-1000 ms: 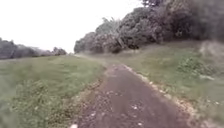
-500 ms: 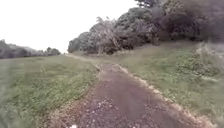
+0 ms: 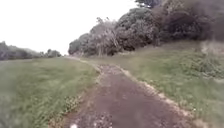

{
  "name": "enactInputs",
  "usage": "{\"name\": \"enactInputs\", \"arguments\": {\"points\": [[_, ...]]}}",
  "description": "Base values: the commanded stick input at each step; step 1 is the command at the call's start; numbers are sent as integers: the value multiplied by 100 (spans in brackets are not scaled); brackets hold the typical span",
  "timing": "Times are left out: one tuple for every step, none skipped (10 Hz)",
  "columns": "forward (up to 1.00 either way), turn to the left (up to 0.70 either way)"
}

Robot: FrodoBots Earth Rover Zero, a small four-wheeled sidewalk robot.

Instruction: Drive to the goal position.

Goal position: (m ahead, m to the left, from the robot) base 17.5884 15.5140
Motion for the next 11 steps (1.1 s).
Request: {"name": "enactInputs", "arguments": {"points": [[85,-2],[85,-2],[85,-2],[85,-2],[85,-2],[85,-2],[85,-2],[85,-2],[85,-2],[85,-2],[85,-2]]}}
